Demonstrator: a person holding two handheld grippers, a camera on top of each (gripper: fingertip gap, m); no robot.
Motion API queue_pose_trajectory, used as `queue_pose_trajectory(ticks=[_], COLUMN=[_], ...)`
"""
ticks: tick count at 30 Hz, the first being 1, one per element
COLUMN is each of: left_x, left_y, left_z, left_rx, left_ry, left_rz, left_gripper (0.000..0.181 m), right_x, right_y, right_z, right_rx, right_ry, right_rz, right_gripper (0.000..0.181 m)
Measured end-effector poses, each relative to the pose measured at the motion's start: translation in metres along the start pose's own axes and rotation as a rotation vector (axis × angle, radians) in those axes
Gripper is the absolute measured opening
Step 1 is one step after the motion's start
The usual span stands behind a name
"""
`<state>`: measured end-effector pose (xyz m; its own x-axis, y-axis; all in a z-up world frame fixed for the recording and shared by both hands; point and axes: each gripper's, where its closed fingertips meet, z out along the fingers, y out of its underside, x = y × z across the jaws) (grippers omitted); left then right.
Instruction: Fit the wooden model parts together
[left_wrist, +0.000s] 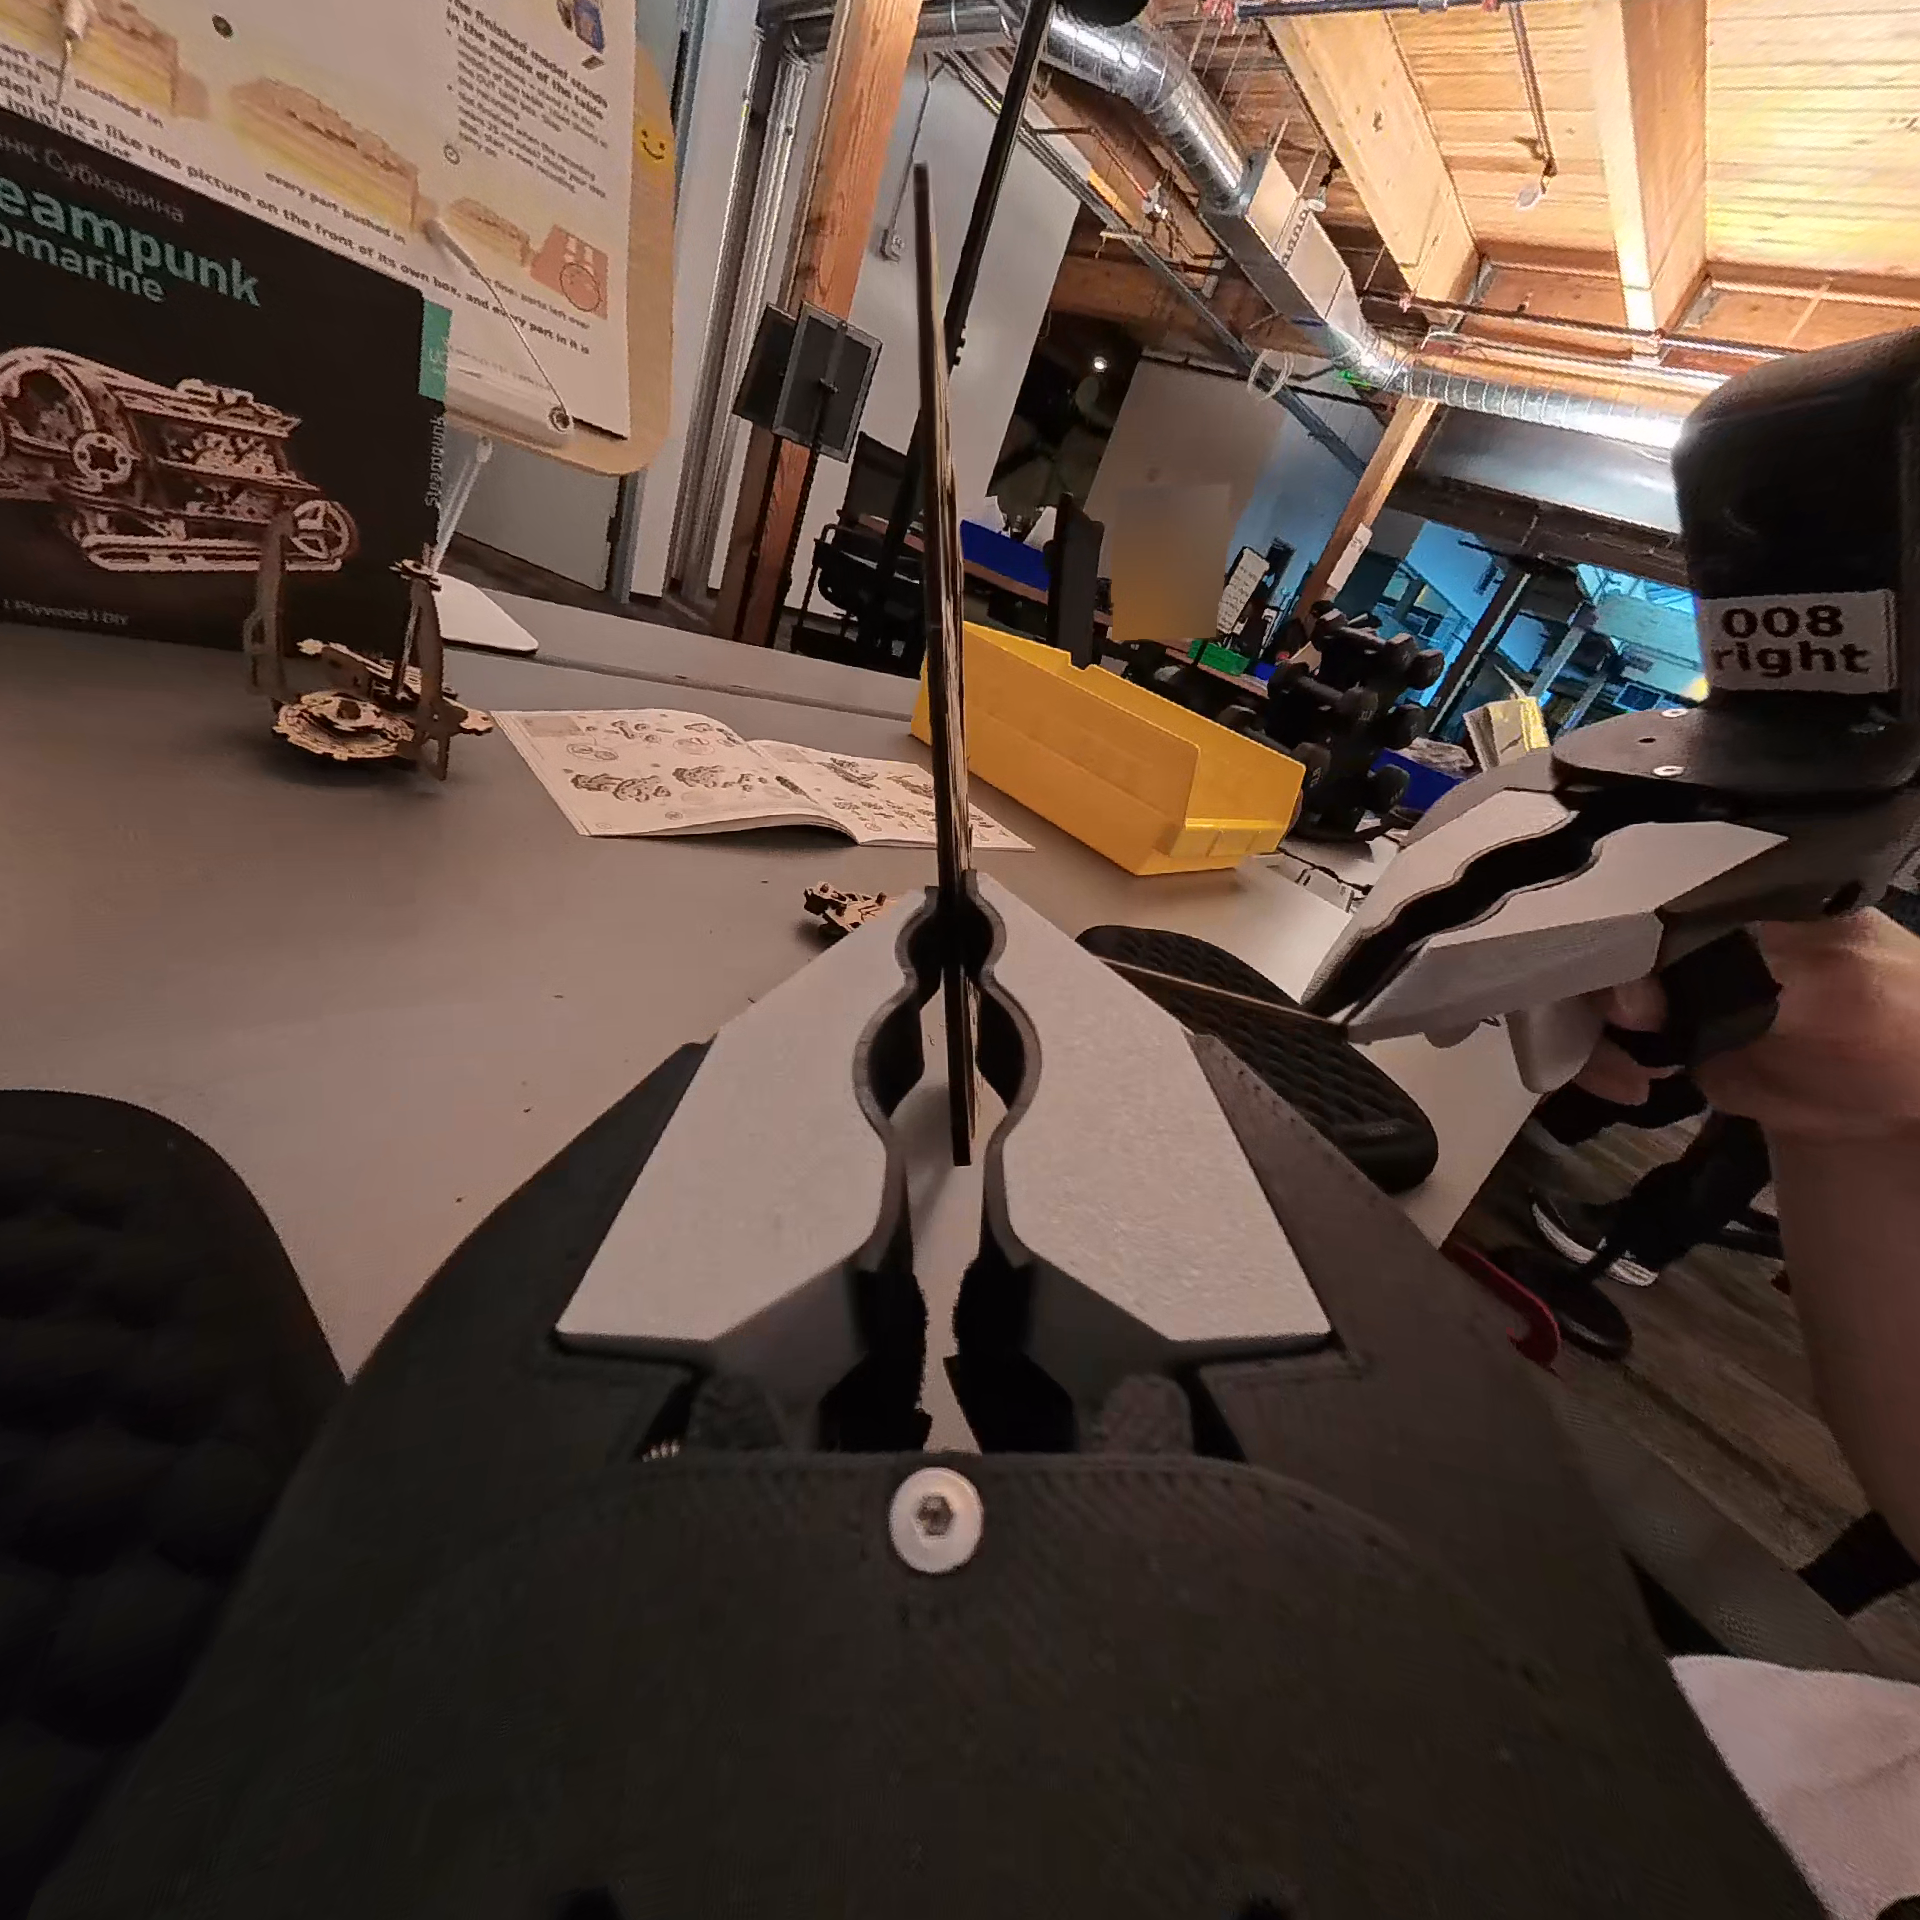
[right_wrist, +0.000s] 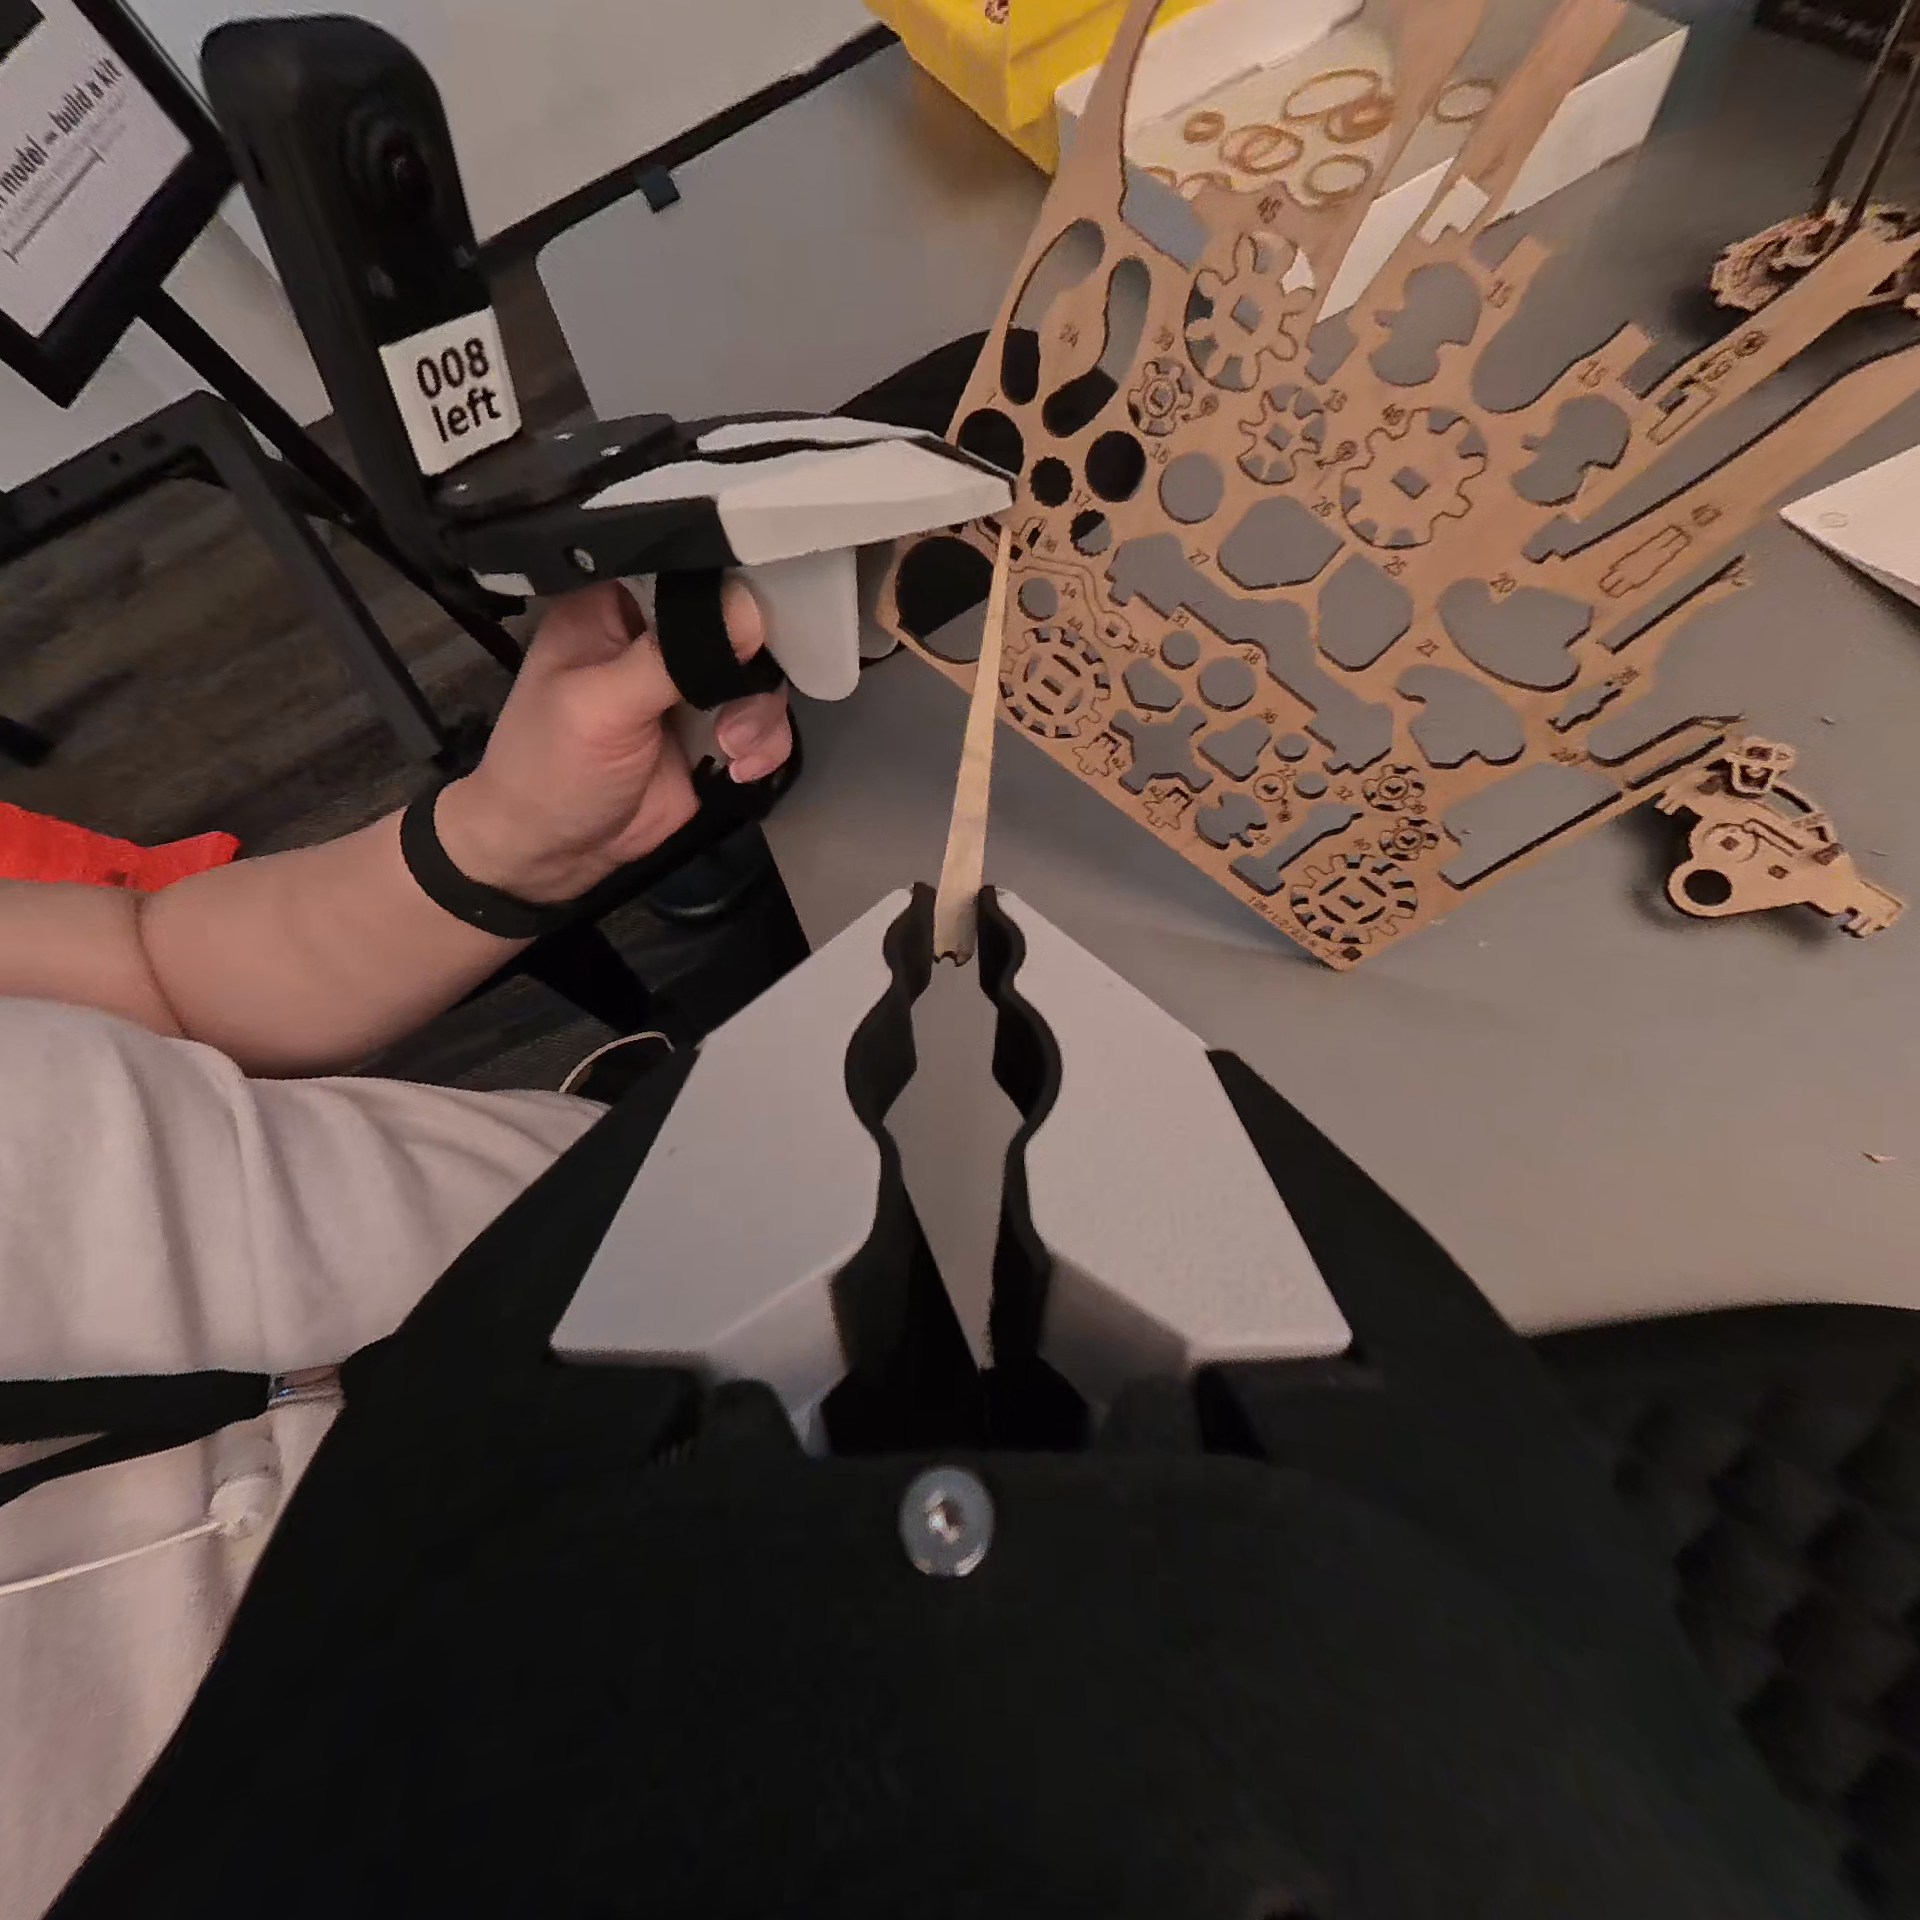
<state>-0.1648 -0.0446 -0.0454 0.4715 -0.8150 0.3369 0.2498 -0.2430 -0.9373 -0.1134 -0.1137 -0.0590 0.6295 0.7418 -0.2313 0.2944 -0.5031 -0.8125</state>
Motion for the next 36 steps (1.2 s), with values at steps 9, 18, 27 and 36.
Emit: queue_pose_trajectory(ticks=[9, 18, 27, 36], left_x=[0.002, 0.013, 0.018, 0.016], left_y=[0.001, 0.001, 0.002, 0.001], left_z=[0.0, -0.001, 0.0, 0.001], left_rx=[0.004, 0.012, 0.026, 0.037], left_ry=[-0.001, -0.026, -0.028, 0.033], left_rz=[0.013, 0.177, 0.197, -0.049], left_gripper=[0.0, 0.0, 0.0, 0.0], right_x=[0.005, -0.007, -0.006, -0.006], right_y=[0.009, 0.007, 0.018, 0.005], right_z=[0.001, -0.009, -0.008, -0.021], right_rx=[-0.029, -0.026, -0.099, -0.146], right_ry=[-0.008, -0.128, -0.074, 0.011], right_rz=[0.034, 0.149, 0.138, 0.011], right_gripper=[0.006, 0.005, 0.005, 0.006])
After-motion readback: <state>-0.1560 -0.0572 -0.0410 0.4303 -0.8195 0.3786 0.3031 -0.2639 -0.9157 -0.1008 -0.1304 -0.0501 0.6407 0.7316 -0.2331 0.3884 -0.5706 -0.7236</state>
